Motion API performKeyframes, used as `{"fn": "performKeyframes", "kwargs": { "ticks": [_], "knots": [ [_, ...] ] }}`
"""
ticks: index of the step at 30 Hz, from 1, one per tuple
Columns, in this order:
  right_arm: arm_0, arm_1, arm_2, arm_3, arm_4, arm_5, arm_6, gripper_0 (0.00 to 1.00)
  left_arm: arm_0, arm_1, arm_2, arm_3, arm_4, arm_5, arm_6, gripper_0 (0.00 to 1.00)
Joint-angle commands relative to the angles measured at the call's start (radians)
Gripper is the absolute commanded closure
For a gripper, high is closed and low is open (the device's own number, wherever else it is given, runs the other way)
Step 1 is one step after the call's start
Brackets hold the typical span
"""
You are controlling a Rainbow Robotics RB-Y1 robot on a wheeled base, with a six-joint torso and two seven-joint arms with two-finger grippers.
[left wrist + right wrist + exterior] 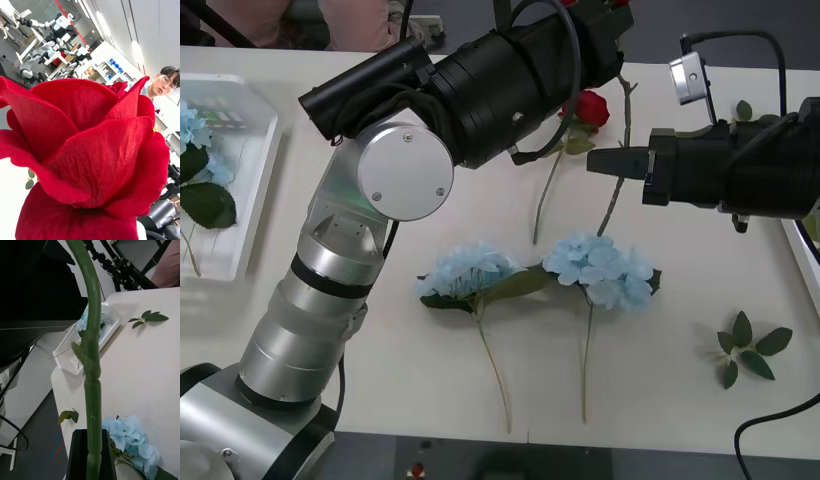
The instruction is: Put the red flowers into the right box and the blue flowers into the left box
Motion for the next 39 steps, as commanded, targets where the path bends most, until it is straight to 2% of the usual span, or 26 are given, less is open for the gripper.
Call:
{"fn": "performKeyframes", "kwargs": {
  "ticks": [1,2,4,5,6,16,24,29,31,35,39],
  "knots": [
    [-0.037,0.017,0.003,-0.004,-0.012,-0.004,-0.019,1.0,-0.026,-0.001,0.017,-0.022,-0.003,-0.008,0.028,0.81],
    [-0.037,0.017,0.003,-0.004,-0.013,-0.004,-0.019,1.0,-0.026,-0.001,0.017,-0.022,-0.003,-0.008,0.028,0.5],
    [-0.037,0.017,0.003,-0.004,-0.015,-0.004,-0.021,1.0,-0.026,-0.001,0.017,-0.022,-0.003,-0.008,0.028,0.34],
    [-0.037,0.017,0.003,-0.004,-0.016,-0.004,-0.022,1.0,-0.026,-0.001,0.017,-0.022,-0.003,-0.008,0.028,0.06],
    [-0.039,0.017,0.003,-0.004,-0.016,-0.004,-0.022,1.0,-0.026,-0.001,0.017,-0.022,-0.003,-0.008,0.028,0.0],
    [-0.036,-0.001,-0.01,-0.004,-0.026,-0.004,-0.022,1.0,-0.026,-0.001,0.017,-0.022,-0.003,-0.008,0.028,0.0],
    [0.033,-0.113,-0.076,-0.004,-0.108,-0.002,-0.022,1.0,-0.026,-0.001,0.017,-0.022,-0.003,-0.008,0.028,0.0],
    [0.114,-0.199,-0.165,-0.004,-0.145,0.013,-0.022,1.0,-0.026,-0.001,0.017,-0.022,-0.003,-0.008,0.028,0.0],
    [0.147,-0.225,-0.231,-0.004,-0.131,0.047,-0.027,1.0,0.011,-0.009,0.002,-0.005,0.006,-0.017,0.028,0.0],
    [0.197,-0.257,-0.376,0.004,-0.058,0.133,-0.041,1.0,0.051,0.048,-0.024,-0.052,0.128,-0.111,0.028,0.0],
    [0.203,-0.294,-0.48,0.091,0.037,0.197,-0.038,1.0,0.129,0.12,-0.029,-0.152,0.174,-0.071,0.031,0.0]
  ]
}}
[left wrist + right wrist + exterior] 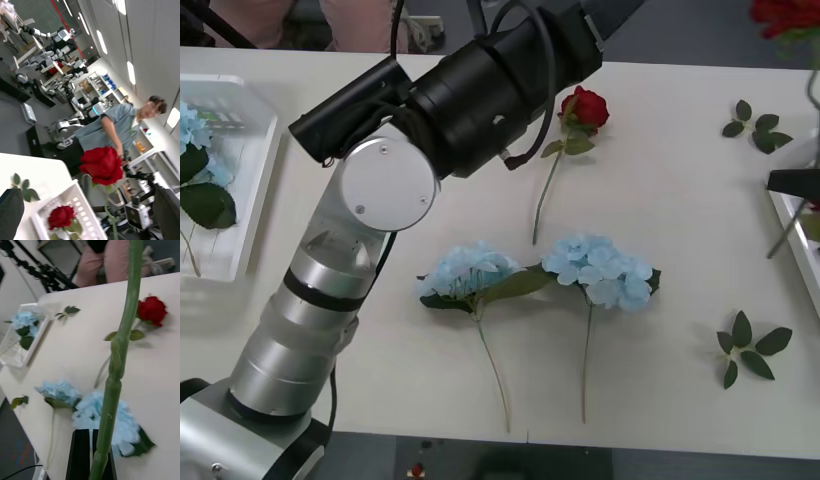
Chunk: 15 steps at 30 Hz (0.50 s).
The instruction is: Put the red flowers into the right box and the blue flowers into the left box
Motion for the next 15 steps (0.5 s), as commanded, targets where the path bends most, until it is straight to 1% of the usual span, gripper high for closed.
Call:
{"fn": "performKeyframes", "kwargs": {
  "ticks": [1,4,7,9,13,15],
  "knots": [
    [-0.01,-0.065,-0.08,0.09,0.088,0.039,-0.025,1.0,0.079,0.089,-0.023,-0.151,0.012,0.062,0.033,0.0],
    [-0.01,-0.102,-0.121,0.155,0.179,0.024,-0.022,1.0,0.143,0.152,-0.02,-0.232,0.007,0.162,0.036,0.0],
    [-0.011,-0.136,-0.136,0.19,0.271,-0.01,-0.022,1.0,0.206,0.221,-0.005,-0.303,0.006,0.256,0.043,0.0],
    [-0.011,-0.173,-0.136,0.221,0.346,-0.035,-0.026,1.0,0.263,0.269,0.03,-0.362,0.002,0.368,0.049,0.0],
    [-0.011,-0.233,-0.129,0.273,0.461,-0.055,-0.022,1.0,0.359,0.289,0.099,-0.464,0.002,0.544,0.064,0.0],
    [-0.011,-0.26,-0.124,0.299,0.509,-0.064,-0.02,1.0,0.404,0.292,0.121,-0.49,0.002,0.599,0.067,0.0]
  ]
}}
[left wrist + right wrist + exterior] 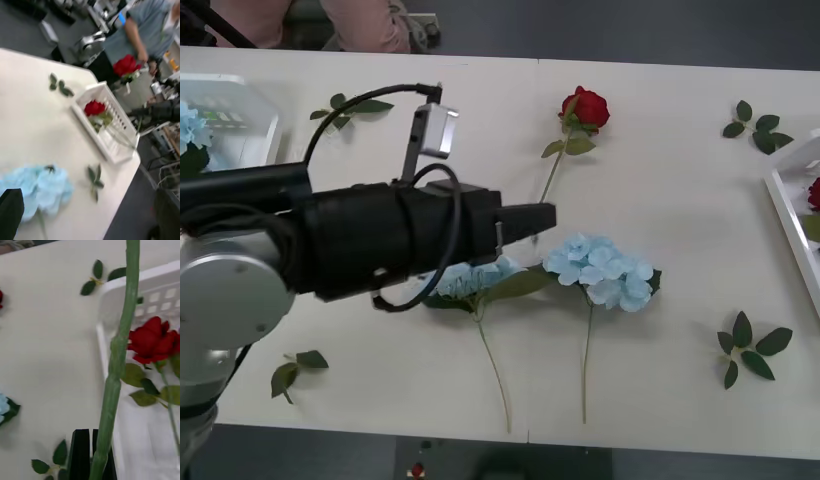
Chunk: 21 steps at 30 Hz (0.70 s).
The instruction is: Put the red flowers into the right box and the blue flowers into the left box
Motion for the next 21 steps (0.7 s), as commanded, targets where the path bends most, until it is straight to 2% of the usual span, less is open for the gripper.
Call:
{"fn": "performKeyframes", "kwargs": {
  "ticks": [1,7,11,17,19,20,21],
  "knots": [
    [-0.017,-0.095,0.015,0.047,0.096,-0.03,-0.017,1.0,0.098,0.004,0.064,-0.103,-0.008,0.107,0.057,0.0],
    [-0.017,-0.162,0.087,0.17,0.219,-0.117,-0.001,1.0,0.232,0.014,0.061,-0.132,-0.102,0.176,0.052,0.0],
    [-0.037,-0.185,0.181,0.262,0.288,-0.212,-0.006,1.0,0.317,0.014,0.043,-0.132,-0.217,0.182,0.057,0.0],
    [-0.08,-0.184,0.258,0.346,0.3,-0.268,0.008,0.97,0.362,0.014,0.026,-0.12,-0.344,0.211,0.063,0.0],
    [-0.082,-0.184,0.274,0.346,0.288,-0.28,0.009,0.86,0.356,0.001,0.026,-0.106,-0.386,0.25,0.068,0.0],
    [-0.082,-0.184,0.282,0.346,0.277,-0.285,0.009,0.67,0.356,-0.008,0.026,-0.096,-0.409,0.269,0.069,0.0],
    [-0.082,-0.184,0.284,0.345,0.268,-0.289,0.009,0.4,0.356,-0.015,0.025,-0.086,-0.424,0.279,0.071,0.0]
  ]
}}
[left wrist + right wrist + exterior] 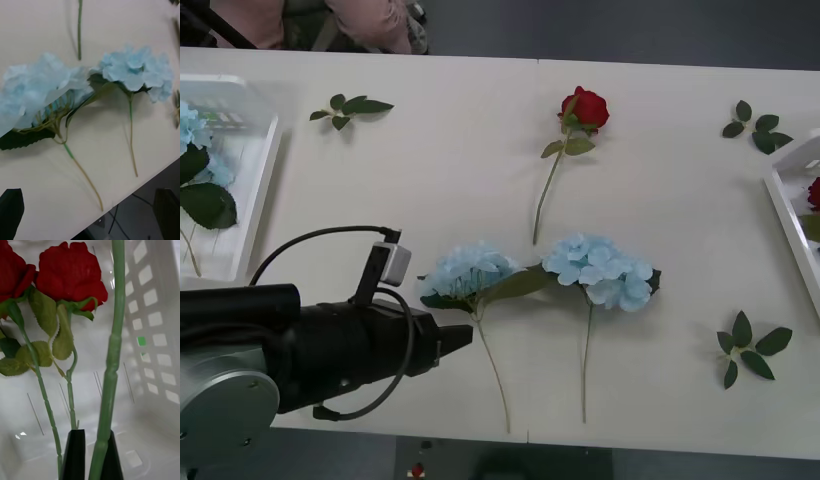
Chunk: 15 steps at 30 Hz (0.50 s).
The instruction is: Put the red flowers into the right box and the blue flowers into the left box
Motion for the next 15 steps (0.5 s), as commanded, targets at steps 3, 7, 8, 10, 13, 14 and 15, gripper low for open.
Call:
{"fn": "performKeyframes", "kwargs": {
  "ticks": [3,7,8,10,13,14,15],
  "knots": [
    [-0.014,-0.03,-0.004,-0.024,-0.064,-0.02,0.018,0.0,-0.014,-0.044,-0.001,0.049,-0.078,0.054,0.048,0.0],
    [-0.014,-0.03,-0.004,-0.026,-0.123,0.004,0.026,0.0,-0.047,-0.072,-0.012,0.131,-0.097,0.056,0.046,0.0],
    [-0.014,-0.031,-0.004,-0.033,-0.147,0.02,0.025,0.0,-0.064,-0.081,-0.022,0.157,-0.113,0.056,0.048,0.0],
    [-0.014,-0.03,-0.016,-0.05,-0.187,0.06,0.021,0.0,-0.084,-0.098,-0.039,0.198,-0.147,0.056,0.051,0.0],
    [-0.014,-0.02,-0.042,-0.092,-0.255,0.13,0.014,0.0,-0.11,-0.135,-0.052,0.255,-0.193,0.054,0.055,0.0],
    [-0.014,-0.011,-0.05,-0.107,-0.264,0.146,0.012,0.0,-0.118,-0.142,-0.053,0.267,-0.201,0.056,0.057,0.0],
    [-0.014,0.006,-0.07,-0.141,-0.273,0.176,0.008,0.0,-0.135,-0.158,-0.052,0.289,-0.213,0.054,0.06,0.0]
  ]
}}
